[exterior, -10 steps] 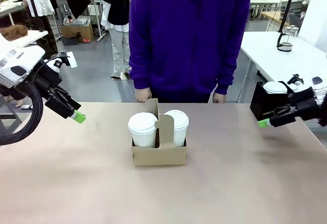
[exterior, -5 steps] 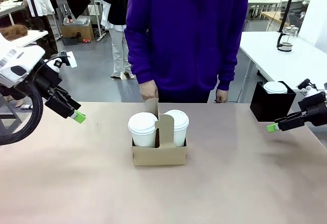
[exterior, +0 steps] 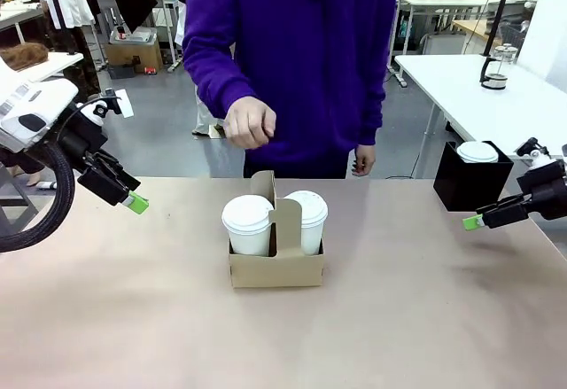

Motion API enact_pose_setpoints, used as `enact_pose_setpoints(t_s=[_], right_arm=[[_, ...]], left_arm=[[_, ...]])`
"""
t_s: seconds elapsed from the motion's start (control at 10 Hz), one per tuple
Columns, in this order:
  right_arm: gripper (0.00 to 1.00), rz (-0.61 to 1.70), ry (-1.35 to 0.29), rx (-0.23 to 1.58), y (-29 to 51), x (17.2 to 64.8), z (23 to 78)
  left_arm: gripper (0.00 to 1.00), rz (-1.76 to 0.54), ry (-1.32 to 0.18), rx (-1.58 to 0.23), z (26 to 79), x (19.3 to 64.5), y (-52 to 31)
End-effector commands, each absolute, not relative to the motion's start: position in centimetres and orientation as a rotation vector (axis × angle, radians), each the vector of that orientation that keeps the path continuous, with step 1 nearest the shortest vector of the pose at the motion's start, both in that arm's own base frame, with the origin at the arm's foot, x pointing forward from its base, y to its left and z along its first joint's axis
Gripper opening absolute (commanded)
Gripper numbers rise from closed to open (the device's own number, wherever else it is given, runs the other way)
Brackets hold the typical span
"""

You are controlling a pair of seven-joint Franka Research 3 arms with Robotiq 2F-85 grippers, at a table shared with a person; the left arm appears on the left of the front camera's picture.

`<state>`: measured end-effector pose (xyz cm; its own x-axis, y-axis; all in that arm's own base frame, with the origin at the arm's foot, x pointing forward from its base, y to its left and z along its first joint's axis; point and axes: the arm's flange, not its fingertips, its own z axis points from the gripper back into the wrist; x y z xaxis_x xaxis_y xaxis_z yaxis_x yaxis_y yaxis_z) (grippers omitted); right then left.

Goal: Pour a drink into a cup and package it in a carrier.
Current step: Insert the held 600 ml Paper Cup into the Cup Carrier.

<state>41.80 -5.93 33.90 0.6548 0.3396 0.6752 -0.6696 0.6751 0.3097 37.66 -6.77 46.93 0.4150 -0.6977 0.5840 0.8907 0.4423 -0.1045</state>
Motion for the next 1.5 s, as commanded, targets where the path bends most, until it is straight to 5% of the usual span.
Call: enact_pose_setpoints(t_s=[0.0, 1.4], right_arm=[[1.00, 0.612, -0.620, 0.593, -6.08, 41.87, 33.98], [1.00, 0.612, -0.620, 0.593, -6.08, 41.87, 33.98]], left_arm=[[1.00, -1.043, -0.510, -0.448, 46.87, 37.66, -6.76], [1.00, -1.043, -0.510, -0.448, 46.87, 37.66, -6.76]])
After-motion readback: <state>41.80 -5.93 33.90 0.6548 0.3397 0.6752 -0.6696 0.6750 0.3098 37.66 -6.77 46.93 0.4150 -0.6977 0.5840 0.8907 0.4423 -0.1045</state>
